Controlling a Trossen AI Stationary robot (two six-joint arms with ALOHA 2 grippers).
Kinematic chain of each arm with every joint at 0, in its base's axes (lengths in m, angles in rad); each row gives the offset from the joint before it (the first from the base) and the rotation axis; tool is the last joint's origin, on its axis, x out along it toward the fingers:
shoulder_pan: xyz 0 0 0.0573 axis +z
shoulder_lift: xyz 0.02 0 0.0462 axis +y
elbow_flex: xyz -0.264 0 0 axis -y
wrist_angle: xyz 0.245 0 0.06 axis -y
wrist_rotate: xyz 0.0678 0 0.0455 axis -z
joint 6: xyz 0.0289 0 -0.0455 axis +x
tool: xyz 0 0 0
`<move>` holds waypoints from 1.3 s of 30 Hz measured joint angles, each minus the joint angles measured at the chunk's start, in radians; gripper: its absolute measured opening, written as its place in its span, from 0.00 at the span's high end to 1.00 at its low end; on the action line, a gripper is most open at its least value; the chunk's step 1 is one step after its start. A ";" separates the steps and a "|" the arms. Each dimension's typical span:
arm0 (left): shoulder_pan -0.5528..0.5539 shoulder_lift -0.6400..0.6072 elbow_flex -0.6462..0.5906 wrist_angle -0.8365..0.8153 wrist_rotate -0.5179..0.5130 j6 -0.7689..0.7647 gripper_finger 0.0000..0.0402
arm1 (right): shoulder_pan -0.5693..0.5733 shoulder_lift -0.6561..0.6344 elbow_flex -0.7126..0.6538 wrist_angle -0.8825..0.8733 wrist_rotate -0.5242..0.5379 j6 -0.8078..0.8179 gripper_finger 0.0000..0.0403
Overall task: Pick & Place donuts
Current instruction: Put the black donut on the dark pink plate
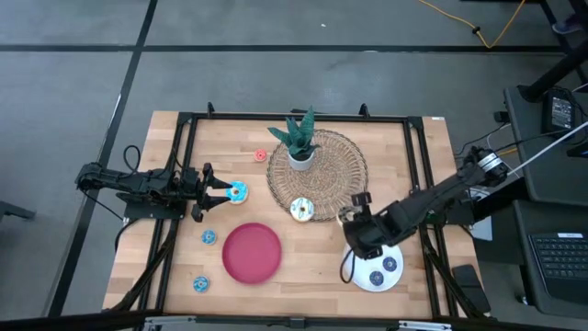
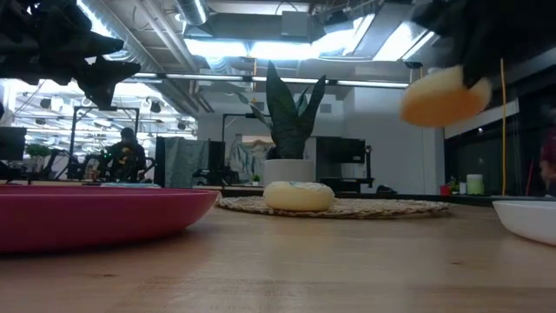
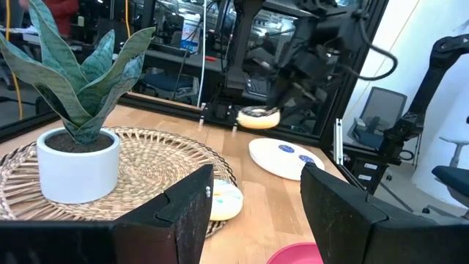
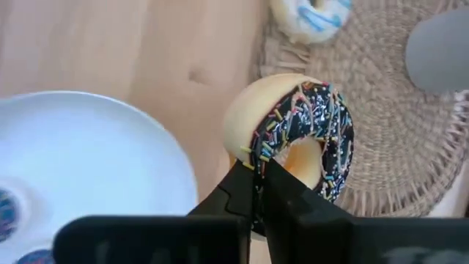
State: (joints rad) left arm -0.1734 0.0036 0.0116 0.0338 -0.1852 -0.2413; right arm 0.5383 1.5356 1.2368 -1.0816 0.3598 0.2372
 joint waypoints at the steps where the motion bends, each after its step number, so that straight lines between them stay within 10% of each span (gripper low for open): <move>1: 0.000 0.000 0.000 0.000 0.000 0.000 0.51 | 0.012 0.000 0.010 -0.016 -0.008 0.011 0.95; 25: 0.000 0.000 0.000 0.000 0.000 0.000 0.51 | 0.271 0.052 0.248 -0.193 -0.180 0.147 0.96; 39: 0.000 0.000 0.000 0.000 0.000 0.000 0.51 | 0.269 0.323 0.669 -0.299 -0.170 0.095 0.96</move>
State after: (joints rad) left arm -0.1734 0.0032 0.0116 0.0338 -0.1848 -0.2413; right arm 0.8074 1.8587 1.9060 -1.3808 0.1894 0.3321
